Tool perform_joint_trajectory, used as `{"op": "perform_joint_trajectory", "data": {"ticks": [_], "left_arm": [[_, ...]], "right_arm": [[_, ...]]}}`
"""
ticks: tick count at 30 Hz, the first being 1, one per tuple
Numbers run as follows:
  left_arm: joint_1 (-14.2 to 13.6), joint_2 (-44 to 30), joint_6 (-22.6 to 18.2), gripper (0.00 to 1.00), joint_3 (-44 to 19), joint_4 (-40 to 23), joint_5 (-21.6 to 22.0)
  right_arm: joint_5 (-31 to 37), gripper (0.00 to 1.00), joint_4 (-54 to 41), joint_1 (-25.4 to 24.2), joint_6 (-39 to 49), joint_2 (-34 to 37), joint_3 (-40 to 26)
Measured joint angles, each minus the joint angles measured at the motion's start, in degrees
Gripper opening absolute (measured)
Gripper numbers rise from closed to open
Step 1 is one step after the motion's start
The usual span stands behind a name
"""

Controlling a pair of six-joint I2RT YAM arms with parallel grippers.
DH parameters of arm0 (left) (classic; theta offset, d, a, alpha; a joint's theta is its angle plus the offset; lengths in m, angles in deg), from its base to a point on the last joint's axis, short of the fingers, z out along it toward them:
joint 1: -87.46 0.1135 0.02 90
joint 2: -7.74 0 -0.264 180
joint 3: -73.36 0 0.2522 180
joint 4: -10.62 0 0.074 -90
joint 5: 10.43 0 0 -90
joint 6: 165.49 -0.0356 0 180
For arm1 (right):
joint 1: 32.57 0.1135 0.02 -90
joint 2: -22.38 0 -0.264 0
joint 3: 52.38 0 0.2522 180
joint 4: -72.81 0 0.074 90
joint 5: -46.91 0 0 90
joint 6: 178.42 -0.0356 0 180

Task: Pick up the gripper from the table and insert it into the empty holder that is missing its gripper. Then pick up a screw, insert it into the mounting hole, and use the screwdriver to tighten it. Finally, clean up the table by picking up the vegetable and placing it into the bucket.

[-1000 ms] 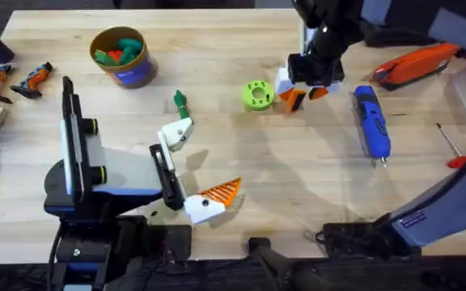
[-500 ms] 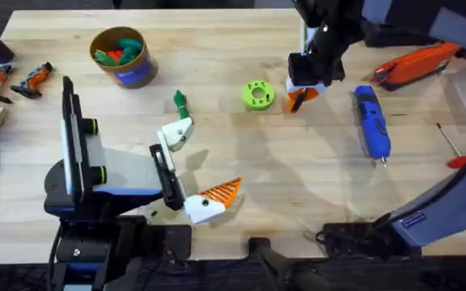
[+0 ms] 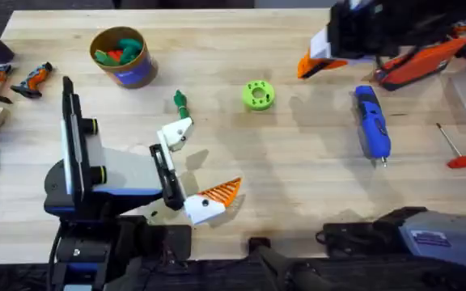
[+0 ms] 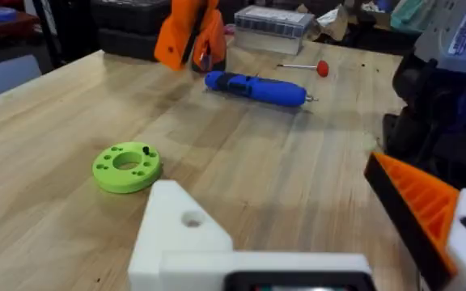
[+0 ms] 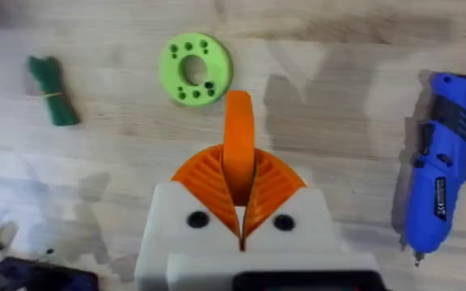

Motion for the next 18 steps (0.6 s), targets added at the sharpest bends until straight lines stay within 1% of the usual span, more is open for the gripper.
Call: {"op": "perform_joint_trajectory", "data": {"ticks": [4, 7, 9, 13, 18], "left_arm": [[0.0, 0.0, 0.0, 0.985, 0.0, 0.0, 0.0], [0.0, 0.0, 0.0, 0.985, 0.0, 0.0, 0.0], [0.0, 0.0, 0.0, 0.985, 0.0, 0.0, 0.0], [0.0, 0.0, 0.0, 0.985, 0.0, 0.0, 0.0], [0.0, 0.0, 0.0, 0.985, 0.0, 0.0, 0.0]], "right_arm": [[-3.7, 0.013, 0.4, -1.7, 0.0, -4.2, 0.1], [-6.5, 0.013, 4.6, -2.9, 0.0, -7.6, 2.8], [-8.7, 0.013, 8.4, -3.5, 0.0, -10.3, 6.5], [-15.3, 0.012, 18.3, -4.3, 0.0, -14.9, 16.8], [-27.4, 0.011, 33.1, -4.3, -0.2, -16.9, 29.0]]}}
